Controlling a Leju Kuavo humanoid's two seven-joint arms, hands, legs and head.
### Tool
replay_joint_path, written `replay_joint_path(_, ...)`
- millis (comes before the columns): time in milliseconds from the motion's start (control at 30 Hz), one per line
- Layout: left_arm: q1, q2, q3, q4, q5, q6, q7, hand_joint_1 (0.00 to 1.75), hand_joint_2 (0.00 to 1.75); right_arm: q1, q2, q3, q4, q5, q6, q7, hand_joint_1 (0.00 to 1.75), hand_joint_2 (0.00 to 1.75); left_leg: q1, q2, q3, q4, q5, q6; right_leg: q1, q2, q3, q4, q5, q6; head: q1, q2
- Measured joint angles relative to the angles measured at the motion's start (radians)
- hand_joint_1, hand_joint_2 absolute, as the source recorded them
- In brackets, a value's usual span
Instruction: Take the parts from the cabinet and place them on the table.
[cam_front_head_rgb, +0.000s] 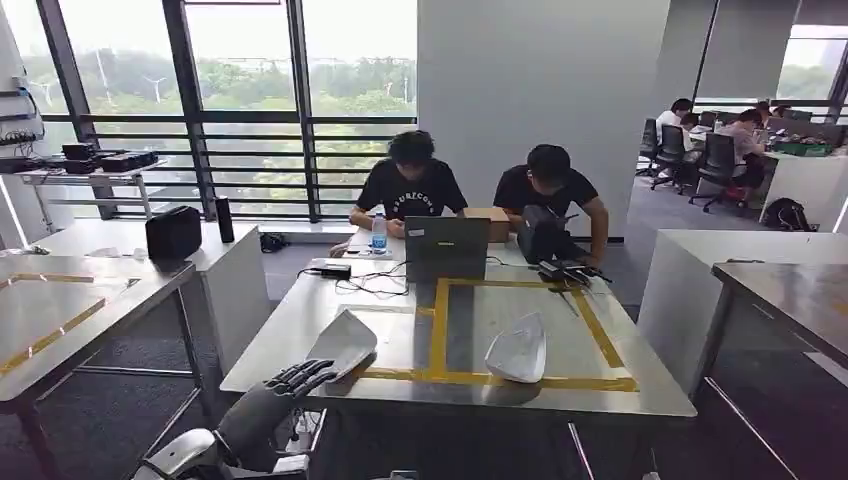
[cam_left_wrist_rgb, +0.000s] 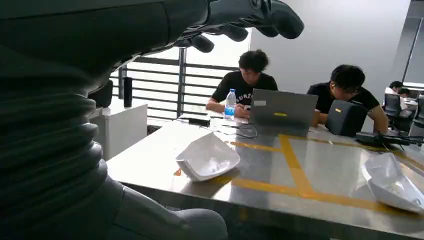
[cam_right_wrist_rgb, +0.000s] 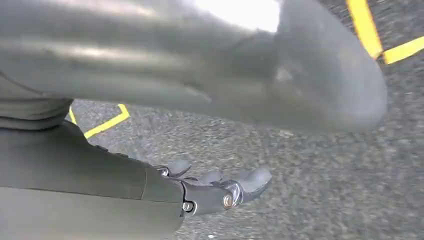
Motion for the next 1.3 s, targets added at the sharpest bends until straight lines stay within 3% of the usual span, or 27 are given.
replay_joint_path(67, 0.004, 0.000, 0.000, 0.000, 0.000, 0.000, 0.000, 0.00, 1.75, -0.001, 0.000, 0.000, 0.000, 0.000, 0.000, 0.000, 0.00, 0.00, 0.002, 0.000, -0.036, 0.009, 0.022, -0.008, -0.001, 0.000, 0.093, -0.105, 0.066, 0.000, 0.000, 0.000)
replay_joint_path(100, 0.002, 0.001, 0.000, -0.002, 0.000, 0.000, 0.000, 0.00, 1.75, -0.003, 0.000, 0.000, 0.000, -0.001, 0.000, 0.000, 0.00, 0.00, 0.003, 0.000, -0.048, 0.018, 0.031, -0.014, -0.002, 0.000, 0.161, -0.193, 0.055, -0.001, 0.001, 0.000)
replay_joint_path(133, 0.003, 0.002, 0.000, -0.007, 0.000, 0.000, 0.000, 0.00, 1.75, -0.006, 0.000, 0.000, 0.000, -0.002, 0.000, -0.002, 0.00, 0.00, -0.001, -0.001, -0.059, 0.021, 0.037, -0.021, 0.003, 0.001, 0.210, -0.272, 0.006, -0.007, 0.003, 0.000)
replay_joint_path(167, 0.002, 0.006, 0.000, -0.008, 0.000, 0.000, 0.000, 0.00, 1.75, -0.006, 0.000, 0.000, 0.000, -0.002, 0.000, -0.003, 0.00, 0.00, 0.000, 0.000, -0.056, 0.019, 0.045, -0.029, 0.009, 0.005, 0.208, -0.276, 0.007, -0.028, -0.002, 0.000)
replay_joint_path(267, 0.000, 0.003, 0.000, -0.008, 0.000, 0.000, 0.000, 0.00, 1.75, -0.002, 0.000, -0.001, 0.000, -0.003, -0.002, -0.003, 0.00, 0.00, 0.001, 0.000, -0.058, 0.007, 0.075, -0.047, 0.008, 0.001, 0.187, -0.286, 0.028, -0.054, 0.000, 0.000)
replay_joint_path(300, 0.000, 0.003, 0.000, -0.007, 0.000, 0.000, 0.000, 0.00, 1.75, -0.004, 0.000, -0.001, 0.000, -0.003, -0.002, -0.003, 0.00, 0.00, 0.006, -0.002, -0.066, 0.017, 0.056, -0.052, 0.005, -0.005, 0.179, -0.288, 0.043, -0.063, -0.001, 0.000)
replay_joint_path(400, -0.004, 0.006, 0.000, -0.006, 0.000, 0.000, 0.002, 0.00, 1.75, -0.003, 0.000, -0.002, 0.000, -0.003, -0.002, -0.003, 0.00, 0.00, 0.006, -0.002, -0.108, 0.171, -0.126, -0.064, 0.005, -0.006, 0.142, -0.288, 0.079, -0.073, -0.003, 0.000)
replay_joint_path(433, -0.003, 0.007, 0.000, -0.005, 0.000, 0.000, 0.002, 0.00, 1.75, -0.003, 0.000, -0.002, 0.000, -0.003, -0.002, -0.003, 0.00, 0.00, 0.006, -0.002, -0.113, 0.242, -0.167, -0.067, 0.006, -0.007, 0.124, -0.288, 0.092, -0.073, -0.004, 0.000)
replay_joint_path(467, -0.003, 0.006, 0.000, -0.003, 0.000, 0.000, 0.002, 0.00, 1.75, -0.004, 0.000, -0.002, 0.000, -0.003, -0.001, -0.003, 0.00, 0.00, 0.006, -0.002, -0.111, 0.288, -0.165, -0.068, 0.006, -0.007, 0.106, -0.286, 0.106, -0.072, -0.004, 0.000)
replay_joint_path(500, -0.002, 0.006, 0.000, -0.001, 0.000, 0.000, 0.002, 0.00, 1.75, -0.004, 0.000, -0.002, 0.000, -0.003, -0.001, -0.003, 0.00, 0.00, 0.006, -0.003, -0.098, 0.302, -0.134, -0.067, 0.006, -0.008, 0.088, -0.285, 0.119, -0.071, -0.005, 0.000)
replay_joint_path(533, -0.001, 0.007, 0.000, 0.000, 0.000, 0.000, 0.002, 0.00, 0.00, -0.003, 0.000, -0.002, 0.000, -0.003, -0.001, -0.003, 0.00, 0.00, 0.006, -0.003, -0.067, 0.281, -0.095, -0.065, 0.006, -0.008, 0.070, -0.284, 0.132, -0.069, -0.005, 0.000)
replay_joint_path(567, -0.001, 0.007, 0.000, 0.000, 0.000, 0.000, 0.002, 0.00, 0.00, -0.003, 0.000, -0.002, 0.000, -0.003, -0.001, -0.003, 0.00, 0.00, 0.006, -0.003, -0.021, 0.230, -0.068, -0.060, 0.006, -0.008, 0.055, -0.284, 0.143, -0.066, -0.005, 0.000)
replay_joint_path(600, -0.001, 0.007, 0.000, 0.000, 0.000, 0.000, 0.001, 0.00, 0.00, -0.003, 0.000, -0.002, 0.000, -0.003, -0.001, -0.003, 0.00, 0.00, 0.005, -0.003, 0.045, 0.150, -0.064, -0.054, 0.006, -0.008, 0.043, -0.284, 0.154, -0.063, -0.006, 0.000)
replay_joint_path(633, -0.003, 0.008, 0.000, -0.003, 0.007, 0.000, -0.007, 0.00, 0.00, -0.003, 0.000, -0.002, 0.000, -0.002, 0.000, -0.004, 0.00, 0.00, 0.001, -0.002, 0.113, 0.050, -0.120, -0.048, 0.009, -0.008, 0.036, -0.282, 0.162, -0.057, -0.006, 0.000)
replay_joint_path(667, -0.001, 0.008, 0.000, -0.009, 0.017, 0.000, -0.020, 0.00, 0.00, -0.003, 0.000, -0.002, 0.000, 0.000, 0.000, -0.006, 0.00, 0.00, -0.003, -0.003, 0.137, 0.010, -0.135, -0.042, 0.009, -0.009, 0.036, -0.282, 0.169, -0.050, -0.005, 0.000)
replay_joint_path(767, 0.006, 0.015, 0.000, -0.012, 0.042, -0.029, -0.035, 0.00, 0.00, -0.001, 0.000, -0.002, 0.000, 0.004, 0.000, -0.010, 0.00, 0.00, -0.009, -0.002, 0.119, 0.004, -0.120, -0.017, 0.006, -0.009, 0.042, -0.300, 0.194, -0.027, -0.005, 0.000)
replay_joint_path(800, 0.009, 0.015, 0.000, -0.013, 0.048, -0.038, -0.035, 0.00, 0.00, 0.001, 0.000, -0.002, 0.000, 0.006, 0.000, -0.010, 0.00, 0.00, 0.001, 0.000, 0.115, -0.005, -0.102, -0.006, 0.002, -0.007, 0.036, -0.295, 0.194, -0.022, -0.005, 0.000)
replay_joint_path(833, 0.009, 0.015, 0.000, -0.015, 0.052, -0.044, -0.037, 0.00, 0.00, 0.002, 0.000, -0.002, 0.000, 0.006, 0.000, -0.010, 0.00, 0.00, 0.000, 0.000, 0.111, -0.005, -0.092, 0.001, 0.003, -0.004, 0.020, -0.264, 0.154, -0.018, -0.004, 0.000)
replay_joint_path(900, 0.014, 0.016, 0.000, -0.018, 0.054, -0.045, -0.038, 0.00, 0.00, 0.002, -0.001, -0.002, 0.000, 0.006, 0.000, -0.010, 0.00, 0.00, 0.000, 0.000, 0.090, -0.003, -0.074, 0.005, 0.001, -0.003, -0.035, -0.116, 0.055, -0.009, -0.001, 0.000)
replay_joint_path(967, 0.025, 0.019, 0.000, -0.018, 0.054, -0.047, -0.038, 0.00, 0.00, 0.003, -0.001, -0.002, 0.000, 0.007, 0.000, -0.010, 0.00, 0.00, -0.001, 0.000, 0.071, 0.001, -0.062, 0.004, 0.002, -0.003, -0.072, 0.012, 0.002, -0.004, -0.001, 0.000)
replay_joint_path(1000, 0.032, 0.019, 0.000, -0.018, 0.054, -0.048, -0.039, 0.00, 0.00, 0.003, -0.001, -0.002, 0.000, 0.007, 0.000, -0.010, 0.00, 0.00, -0.001, 0.000, 0.062, 0.004, -0.058, 0.003, 0.002, -0.003, -0.057, 0.008, 0.008, -0.004, 0.000, 0.000)
replay_joint_path(1033, 0.036, 0.019, 0.000, -0.018, 0.054, -0.048, -0.039, 0.00, 0.00, 0.003, -0.001, -0.002, 0.000, 0.008, 0.000, -0.010, 0.00, 0.00, -0.001, -0.001, 0.057, 0.007, -0.054, 0.001, 0.002, -0.003, -0.015, -0.045, 0.031, -0.006, 0.000, 0.000)
replay_joint_path(1100, 0.037, 0.019, 0.000, -0.019, 0.054, -0.048, -0.040, 0.00, 0.00, 0.002, -0.003, -0.002, 0.000, 0.010, 0.000, -0.010, 0.00, 0.00, 0.000, -0.001, 0.050, 0.015, -0.052, -0.004, 0.002, -0.003, 0.108, -0.231, 0.088, -0.015, 0.001, 0.000)
replay_joint_path(1133, 0.037, 0.019, 0.000, -0.022, 0.054, -0.048, -0.042, 0.00, 1.75, 0.000, -0.003, -0.002, 0.000, 0.010, 0.000, -0.010, 0.00, 0.00, -0.001, 0.001, 0.049, 0.017, -0.049, -0.008, 0.005, -0.002, 0.134, -0.282, 0.071, -0.025, 0.002, 0.000)
replay_joint_path(1200, 0.035, 0.021, 0.001, -0.022, 0.054, -0.047, -0.042, 0.00, 1.75, 0.002, -0.003, -0.002, 0.000, 0.017, 0.003, -0.010, 0.00, 0.00, -0.005, 0.000, 0.045, 0.017, -0.048, -0.019, 0.008, -0.002, 0.135, -0.291, 0.089, -0.033, 0.000, 0.000)
replay_joint_path(1233, 0.036, 0.020, 0.001, -0.022, 0.053, -0.047, -0.042, 0.00, 1.75, 0.003, -0.003, -0.002, 0.000, 0.018, 0.003, -0.011, 0.00, 0.00, -0.008, 0.000, 0.045, 0.016, -0.051, 0.000, 0.008, -0.003, 0.135, -0.292, 0.092, -0.030, -0.001, 0.000)
replay_joint_path(1300, 0.035, 0.018, 0.001, -0.022, 0.050, -0.047, -0.041, 0.00, 1.75, 0.002, -0.003, -0.002, 0.000, 0.018, 0.004, -0.012, 0.00, 0.00, -0.007, 0.001, 0.045, 0.012, -0.042, -0.012, 0.011, -0.003, 0.131, -0.292, 0.095, -0.035, -0.001, 0.000)
